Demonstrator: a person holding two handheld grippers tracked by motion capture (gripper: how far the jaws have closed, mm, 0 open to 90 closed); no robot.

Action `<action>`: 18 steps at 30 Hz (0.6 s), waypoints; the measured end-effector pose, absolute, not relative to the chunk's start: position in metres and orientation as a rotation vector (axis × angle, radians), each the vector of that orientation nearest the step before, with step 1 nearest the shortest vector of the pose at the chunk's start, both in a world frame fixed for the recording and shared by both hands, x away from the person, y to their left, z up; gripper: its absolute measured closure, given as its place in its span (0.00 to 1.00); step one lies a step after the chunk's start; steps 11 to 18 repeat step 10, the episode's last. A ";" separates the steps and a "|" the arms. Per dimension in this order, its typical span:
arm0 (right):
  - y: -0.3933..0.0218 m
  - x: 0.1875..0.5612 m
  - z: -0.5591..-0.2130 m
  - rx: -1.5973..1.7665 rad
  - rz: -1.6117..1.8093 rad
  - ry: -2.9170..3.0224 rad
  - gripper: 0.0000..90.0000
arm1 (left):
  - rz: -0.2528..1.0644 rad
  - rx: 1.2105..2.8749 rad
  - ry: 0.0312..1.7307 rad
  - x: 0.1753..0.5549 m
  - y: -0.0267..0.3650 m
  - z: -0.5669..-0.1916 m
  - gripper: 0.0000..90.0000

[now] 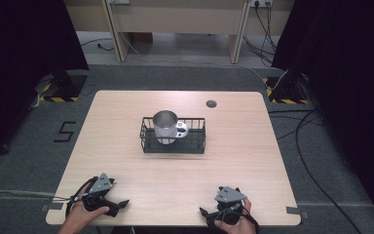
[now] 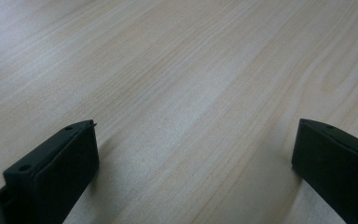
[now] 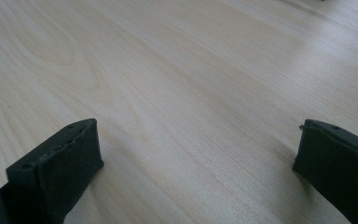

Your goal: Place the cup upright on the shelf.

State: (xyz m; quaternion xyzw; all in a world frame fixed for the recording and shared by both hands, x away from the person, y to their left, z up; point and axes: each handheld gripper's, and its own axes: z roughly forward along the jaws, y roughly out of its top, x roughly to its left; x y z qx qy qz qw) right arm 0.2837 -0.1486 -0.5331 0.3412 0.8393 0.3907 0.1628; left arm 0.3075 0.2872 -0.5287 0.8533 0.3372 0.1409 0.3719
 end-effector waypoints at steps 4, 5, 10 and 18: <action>-0.149 0.284 -0.533 0.973 1.116 2.393 0.01 | 0.361 2.187 0.864 0.307 0.287 -0.529 0.00; -0.149 0.284 -0.533 0.973 1.115 2.394 0.01 | 0.361 2.187 0.865 0.307 0.287 -0.529 0.00; -0.149 0.284 -0.533 0.971 1.116 2.395 0.01 | 0.361 2.188 0.863 0.307 0.287 -0.529 0.00; -0.149 0.284 -0.533 0.971 1.116 2.395 0.01 | 0.361 2.188 0.863 0.307 0.287 -0.529 0.00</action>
